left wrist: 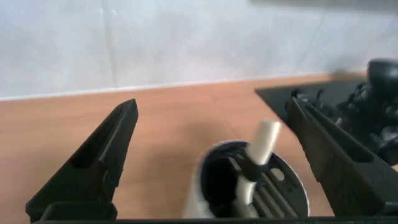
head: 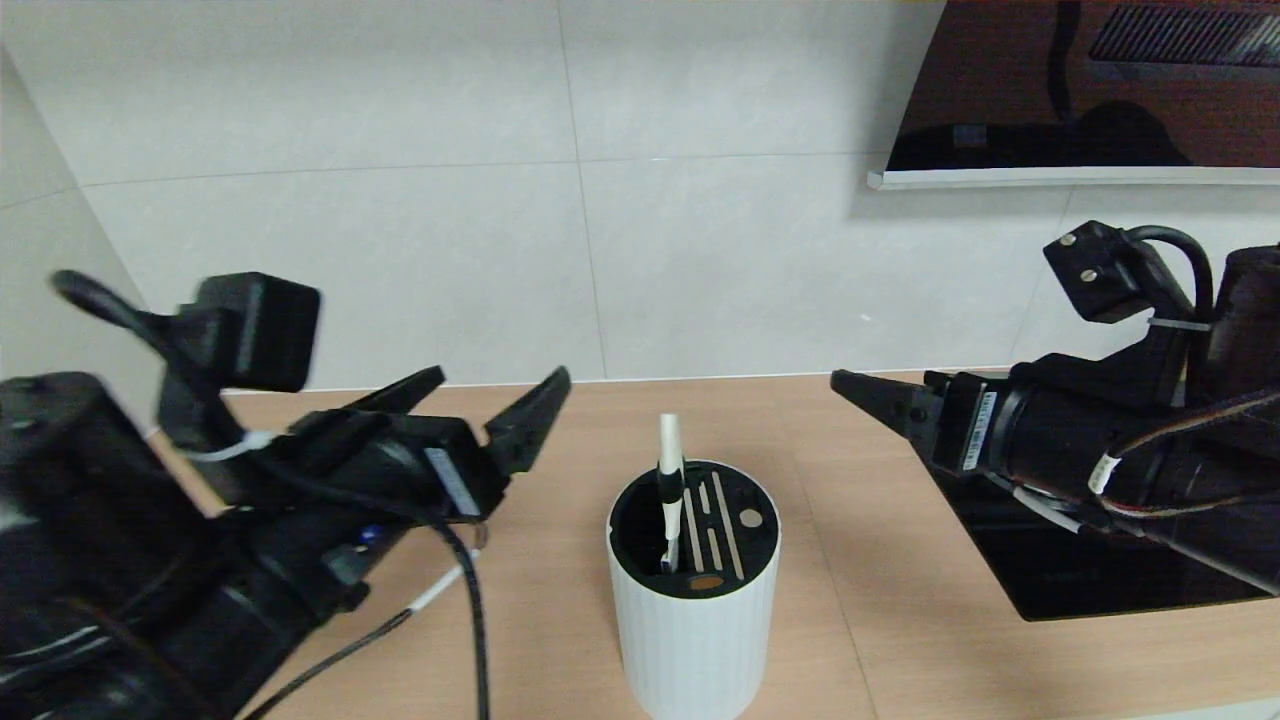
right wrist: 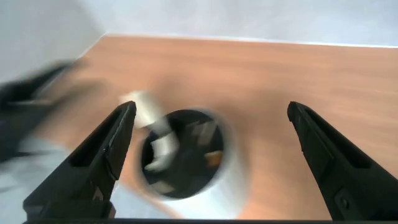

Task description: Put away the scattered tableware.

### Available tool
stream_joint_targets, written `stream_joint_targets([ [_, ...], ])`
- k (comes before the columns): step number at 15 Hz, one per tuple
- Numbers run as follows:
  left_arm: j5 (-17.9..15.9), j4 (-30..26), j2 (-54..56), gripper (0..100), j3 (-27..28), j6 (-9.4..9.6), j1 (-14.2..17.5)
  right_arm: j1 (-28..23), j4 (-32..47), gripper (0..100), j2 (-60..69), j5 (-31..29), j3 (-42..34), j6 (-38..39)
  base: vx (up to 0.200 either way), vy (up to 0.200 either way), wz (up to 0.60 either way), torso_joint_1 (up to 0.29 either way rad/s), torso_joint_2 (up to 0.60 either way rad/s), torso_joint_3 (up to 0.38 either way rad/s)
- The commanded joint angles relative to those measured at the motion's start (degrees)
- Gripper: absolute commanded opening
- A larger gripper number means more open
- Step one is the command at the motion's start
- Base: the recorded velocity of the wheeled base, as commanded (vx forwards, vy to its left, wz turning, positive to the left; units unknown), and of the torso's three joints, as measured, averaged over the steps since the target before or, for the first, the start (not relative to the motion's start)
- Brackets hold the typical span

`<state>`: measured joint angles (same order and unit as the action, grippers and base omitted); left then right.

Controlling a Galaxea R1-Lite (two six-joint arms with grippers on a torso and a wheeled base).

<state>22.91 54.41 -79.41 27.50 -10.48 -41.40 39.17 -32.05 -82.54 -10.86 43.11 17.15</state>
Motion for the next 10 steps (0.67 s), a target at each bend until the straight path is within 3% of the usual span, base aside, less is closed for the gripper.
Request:
stream_joint_targets([
  [1, -4.27, -8.26, 20.17, 100, -6.58, 0.02, 6.95, -3.22, -0.91, 100, 4.94, -1.44, -4.26, -0.01, 0.0, 0.0, 0.0, 0.0, 0.0, 0.0],
  [3, -4.71, -22.85, 36.08, 100, -7.55, 0.11, 10.99, -4.36, -1.7, 100, 15.31, -6.8, -10.5, -0.54, 0.0, 0.0, 0.0, 0.0, 0.0, 0.0],
  [4, -5.77, -29.45, 41.62, 100, -7.2, 0.11, 14.5, -4.8, -1.26, 100, 21.46, -7.68, -13.93, -2.65, 0.0, 0.0, 0.0, 0.0, 0.0, 0.0],
  [6, -7.26, -39.38, 50.32, 100, -7.11, 0.46, 17.84, -6.39, -0.82, 100, 31.04, -7.86, -19.2, -8.01, 0.0, 0.0, 0.0, 0.0, 0.0, 0.0],
  [7, -8.05, -46.76, 57.26, 100, -7.2, 3.1, 21.45, -13.33, 0.58, 100, 37.45, -7.16, -22.36, -10.3, 0.0, 0.0, 0.0, 0.0, 0.0, 0.0],
  [10, -11.13, -54.06, 69.83, 100, -7.46, 11.8, 28.57, -22.82, 7.79, 100, 51.43, -4.69, -23.51, -11.18, 0.0, 0.0, 0.0, 0.0, 0.0, 0.0],
])
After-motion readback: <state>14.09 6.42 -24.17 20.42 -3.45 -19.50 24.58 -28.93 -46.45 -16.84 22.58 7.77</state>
